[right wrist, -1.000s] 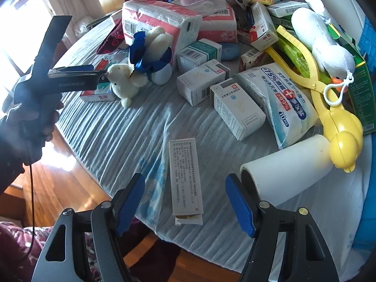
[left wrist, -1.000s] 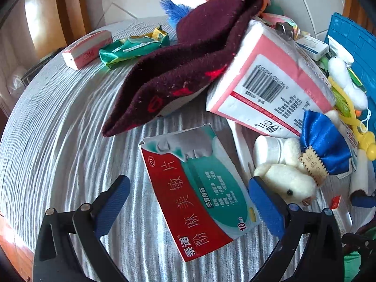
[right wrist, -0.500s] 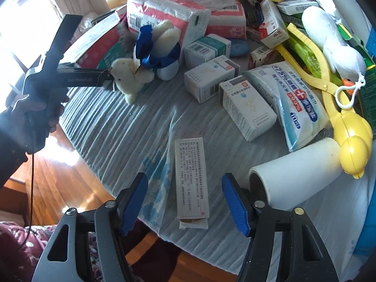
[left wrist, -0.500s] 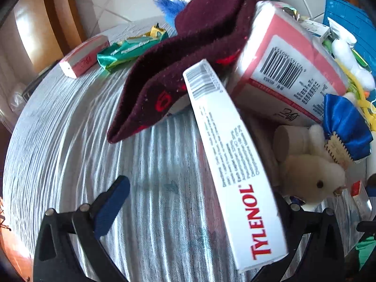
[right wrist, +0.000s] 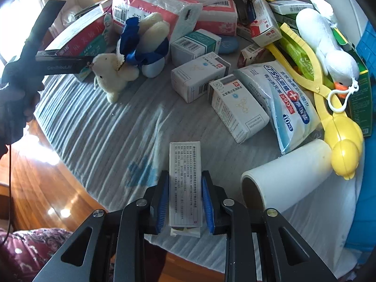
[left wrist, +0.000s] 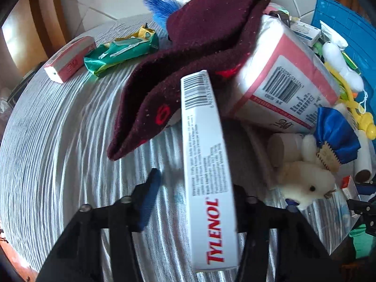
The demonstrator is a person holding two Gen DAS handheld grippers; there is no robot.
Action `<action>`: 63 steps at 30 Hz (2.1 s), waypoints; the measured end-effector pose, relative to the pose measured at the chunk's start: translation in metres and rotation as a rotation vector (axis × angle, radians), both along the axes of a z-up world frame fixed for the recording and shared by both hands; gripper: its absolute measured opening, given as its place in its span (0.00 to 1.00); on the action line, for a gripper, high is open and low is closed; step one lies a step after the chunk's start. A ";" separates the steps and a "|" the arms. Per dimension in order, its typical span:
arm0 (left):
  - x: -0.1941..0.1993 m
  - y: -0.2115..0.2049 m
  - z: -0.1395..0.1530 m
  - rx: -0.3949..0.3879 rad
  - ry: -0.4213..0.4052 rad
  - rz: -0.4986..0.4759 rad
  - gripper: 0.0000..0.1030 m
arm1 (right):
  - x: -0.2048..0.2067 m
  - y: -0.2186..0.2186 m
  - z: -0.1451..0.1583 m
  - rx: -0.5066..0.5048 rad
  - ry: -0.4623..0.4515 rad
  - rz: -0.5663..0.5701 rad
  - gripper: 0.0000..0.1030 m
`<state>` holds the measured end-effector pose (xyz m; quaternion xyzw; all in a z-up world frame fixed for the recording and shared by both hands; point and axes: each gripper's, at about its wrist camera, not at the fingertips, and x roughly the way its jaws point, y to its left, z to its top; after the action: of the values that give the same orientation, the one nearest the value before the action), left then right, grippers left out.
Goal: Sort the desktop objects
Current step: 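Grasp the white Tylenol box with the left tool while the right tool grasps a white medicine box, then carry both medicine boxes over the blue crate and release them inside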
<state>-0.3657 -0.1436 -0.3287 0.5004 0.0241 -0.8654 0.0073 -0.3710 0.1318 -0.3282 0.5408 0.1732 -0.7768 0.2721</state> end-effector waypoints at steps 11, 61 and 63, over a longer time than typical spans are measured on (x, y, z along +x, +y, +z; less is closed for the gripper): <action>0.017 0.006 0.028 -0.066 0.060 -0.064 0.19 | -0.001 0.002 0.024 -0.040 0.048 -0.042 0.25; -0.051 0.423 0.390 -0.043 0.832 -0.676 0.18 | -0.012 0.236 0.387 -0.232 0.924 -0.651 0.25; -0.056 0.451 0.392 -0.040 0.825 -0.691 0.18 | -0.014 0.267 0.388 -0.233 0.911 -0.687 0.25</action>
<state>-0.4215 0.3073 0.0634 0.0972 -0.1574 -0.9425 -0.2785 -0.3853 0.3983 0.0598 0.1436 0.0009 -0.9888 -0.0397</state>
